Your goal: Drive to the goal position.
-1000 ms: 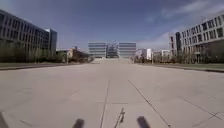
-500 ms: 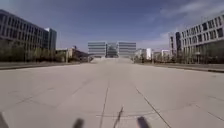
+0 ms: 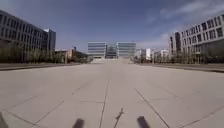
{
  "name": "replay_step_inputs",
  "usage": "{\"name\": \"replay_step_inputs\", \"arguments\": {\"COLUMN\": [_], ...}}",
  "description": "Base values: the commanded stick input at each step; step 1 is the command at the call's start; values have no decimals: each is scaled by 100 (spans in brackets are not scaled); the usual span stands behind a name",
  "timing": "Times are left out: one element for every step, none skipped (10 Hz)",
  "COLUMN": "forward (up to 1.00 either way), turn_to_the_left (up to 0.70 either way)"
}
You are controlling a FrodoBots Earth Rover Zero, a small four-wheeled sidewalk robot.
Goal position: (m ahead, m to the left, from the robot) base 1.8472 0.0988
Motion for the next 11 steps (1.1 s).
{"name": "replay_step_inputs", "arguments": {"forward": [70,70,70,70,70,70,70,70,70,70,70], "turn_to_the_left": [2,2,3,3,2,3,2,2,3,2,2]}}
